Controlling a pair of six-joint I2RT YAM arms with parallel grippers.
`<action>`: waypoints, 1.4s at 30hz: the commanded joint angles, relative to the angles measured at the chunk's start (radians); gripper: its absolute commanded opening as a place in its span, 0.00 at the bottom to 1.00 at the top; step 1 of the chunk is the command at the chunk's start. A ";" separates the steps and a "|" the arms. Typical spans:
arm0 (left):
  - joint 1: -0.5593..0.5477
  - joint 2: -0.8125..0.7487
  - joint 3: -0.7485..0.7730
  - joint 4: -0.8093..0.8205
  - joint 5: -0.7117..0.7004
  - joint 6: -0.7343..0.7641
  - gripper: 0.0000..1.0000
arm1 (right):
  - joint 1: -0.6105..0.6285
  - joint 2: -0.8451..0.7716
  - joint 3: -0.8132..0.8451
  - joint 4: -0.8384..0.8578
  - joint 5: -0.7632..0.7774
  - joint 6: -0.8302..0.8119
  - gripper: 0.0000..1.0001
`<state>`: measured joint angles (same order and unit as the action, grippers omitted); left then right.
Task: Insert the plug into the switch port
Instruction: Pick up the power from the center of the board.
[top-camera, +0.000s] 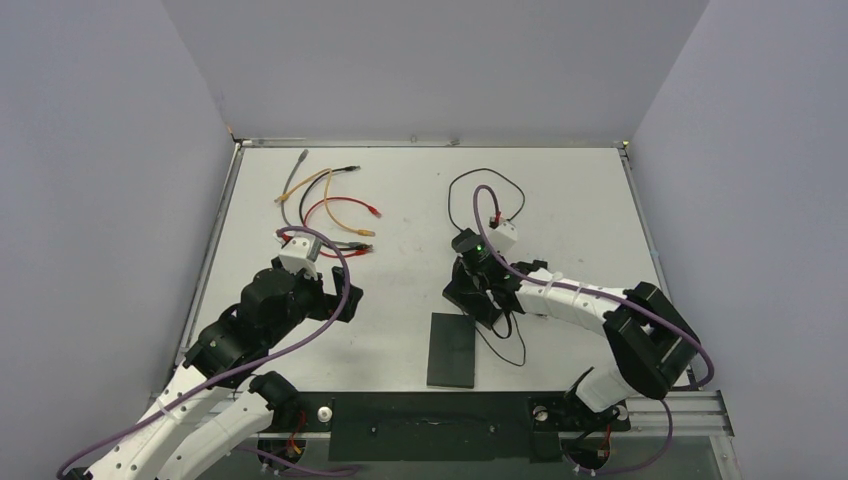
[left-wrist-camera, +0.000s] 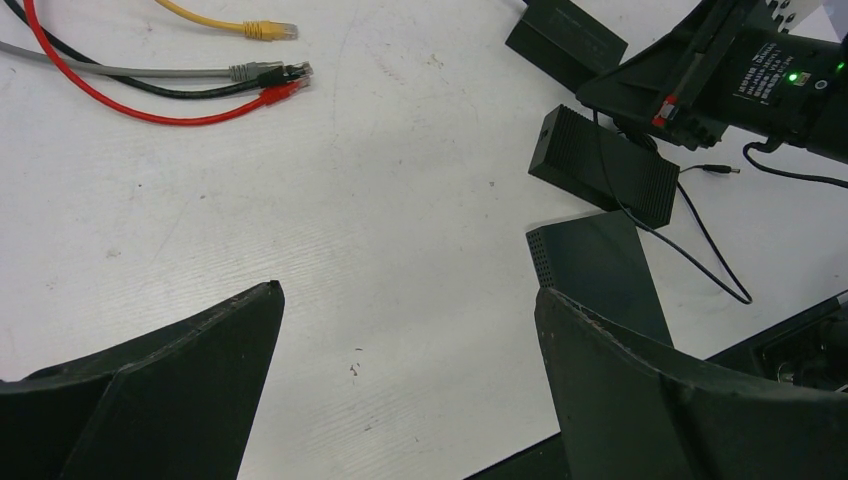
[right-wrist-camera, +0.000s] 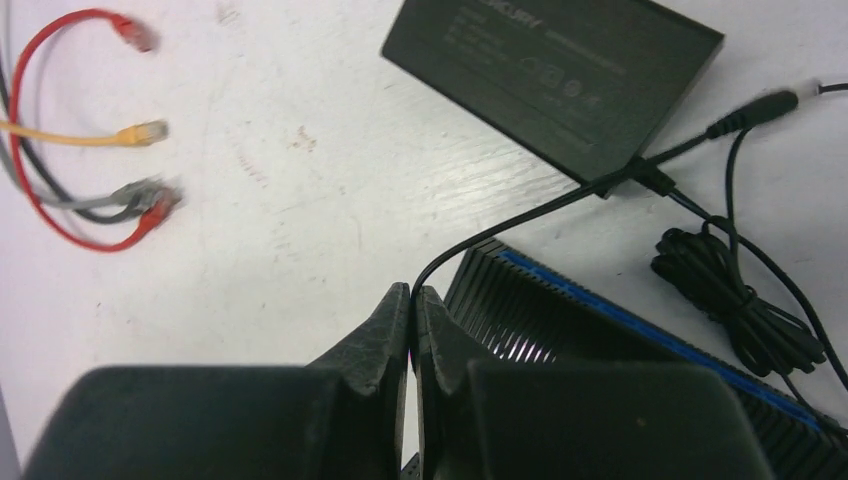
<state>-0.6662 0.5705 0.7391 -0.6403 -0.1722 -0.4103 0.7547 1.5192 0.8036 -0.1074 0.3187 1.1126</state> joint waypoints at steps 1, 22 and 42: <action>0.003 -0.003 0.007 0.016 -0.003 0.009 0.97 | 0.021 -0.082 -0.023 0.051 -0.053 -0.073 0.00; 0.003 -0.016 0.055 0.036 0.132 0.024 0.97 | 0.272 -0.421 -0.136 0.067 -0.145 -0.590 0.00; 0.004 -0.008 0.131 0.051 0.515 0.042 0.97 | 0.617 -0.595 -0.150 0.014 -0.258 -1.103 0.00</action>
<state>-0.6655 0.5606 0.8101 -0.6373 0.2504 -0.3649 1.3415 0.9203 0.5808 -0.0448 0.0685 0.1074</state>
